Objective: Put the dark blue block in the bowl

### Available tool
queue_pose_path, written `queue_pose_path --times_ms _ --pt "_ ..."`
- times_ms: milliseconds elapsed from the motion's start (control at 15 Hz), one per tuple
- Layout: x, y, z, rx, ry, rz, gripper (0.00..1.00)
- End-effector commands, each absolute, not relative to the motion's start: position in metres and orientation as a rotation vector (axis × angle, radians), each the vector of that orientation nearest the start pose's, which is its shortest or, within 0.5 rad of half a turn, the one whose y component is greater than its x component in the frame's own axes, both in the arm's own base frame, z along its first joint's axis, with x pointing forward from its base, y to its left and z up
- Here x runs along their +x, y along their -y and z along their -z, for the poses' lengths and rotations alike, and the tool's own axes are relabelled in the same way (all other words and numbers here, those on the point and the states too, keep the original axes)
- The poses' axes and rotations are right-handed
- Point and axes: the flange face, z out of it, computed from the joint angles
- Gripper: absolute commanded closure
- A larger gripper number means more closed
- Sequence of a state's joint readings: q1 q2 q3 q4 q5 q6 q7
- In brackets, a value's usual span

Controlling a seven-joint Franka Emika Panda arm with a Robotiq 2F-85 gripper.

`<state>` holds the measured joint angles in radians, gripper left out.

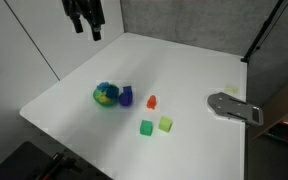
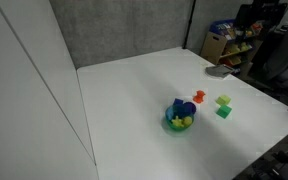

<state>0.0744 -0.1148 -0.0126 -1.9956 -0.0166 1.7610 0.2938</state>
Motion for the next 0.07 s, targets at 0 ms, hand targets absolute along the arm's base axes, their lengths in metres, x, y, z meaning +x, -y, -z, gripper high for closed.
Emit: queue_pose_path --times_ms 0 --pt "0.5073 -0.0308 -0.5023 -3.167 -0.349 -0.178 0.00"
